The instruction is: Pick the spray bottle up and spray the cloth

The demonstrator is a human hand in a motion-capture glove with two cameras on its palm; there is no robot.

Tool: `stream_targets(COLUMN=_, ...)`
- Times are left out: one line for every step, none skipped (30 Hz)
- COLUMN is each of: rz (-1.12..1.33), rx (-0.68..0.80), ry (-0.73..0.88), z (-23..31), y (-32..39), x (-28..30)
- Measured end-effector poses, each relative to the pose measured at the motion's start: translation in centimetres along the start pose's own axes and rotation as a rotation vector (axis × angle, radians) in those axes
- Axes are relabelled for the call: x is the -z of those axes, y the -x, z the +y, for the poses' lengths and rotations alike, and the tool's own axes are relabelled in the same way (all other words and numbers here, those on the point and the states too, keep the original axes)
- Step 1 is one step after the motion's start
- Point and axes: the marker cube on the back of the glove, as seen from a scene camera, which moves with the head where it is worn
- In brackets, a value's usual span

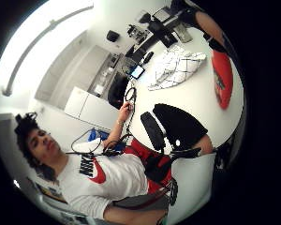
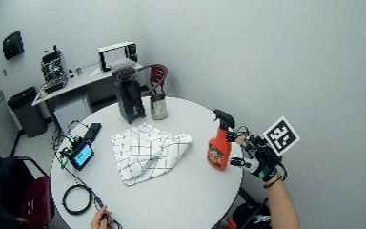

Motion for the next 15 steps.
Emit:
stream_targets(rz=-0.006, rx=-0.017, ry=-0.008, z=0.5, y=-0.4, x=0.2)
stream_targets(rz=-0.014, rx=-0.032, ry=-0.017, z=0.9, y=-0.8, x=0.4)
stream_targets(rz=-0.026, rx=-0.040, ry=-0.027, z=1.2, y=-1.1, x=0.6)
stream_targets(rz=-0.043, rx=-0.035, ry=-0.037, z=1.4, y=-1.4, x=0.7)
stream_targets(rz=-0.066, rx=-0.020, ry=-0.047, z=1.5, y=-1.6, x=0.8)
stream_targets(rz=-0.089, rx=-0.005, ry=-0.056, z=1.5, y=-1.7, x=0.9)
stream_targets(rz=-0.107, rx=-0.002, ry=-0.064, z=1.4, y=-1.9, x=0.9)
stream_targets(rz=-0.113, rx=-0.017, ry=-0.068, z=1.4, y=-2.1, x=0.9)
stream_targets(rz=-0.111, rx=-0.047, ry=-0.069, z=1.3, y=-2.4, x=0.9)
stream_targets(rz=-0.111, rx=-0.083, ry=-0.067, z=1.0, y=-2.8, x=0.8)
stream_targets(rz=-0.118, rx=-0.115, ry=-0.064, z=0.6, y=-3.2, x=0.7)
stream_targets(rz=-0.133, rx=-0.140, ry=-0.060, z=0.0, y=-3.5, x=0.5)
stream_targets(rz=-0.153, rx=-0.156, ry=-0.057, z=-0.6, y=-3.9, x=0.2)
stream_targets(rz=-0.176, rx=-0.167, ry=-0.056, z=-1.2, y=-4.3, x=-0.1)
stream_targets(rz=-0.201, rx=-0.174, ry=-0.057, z=-1.8, y=-4.8, x=-0.4)
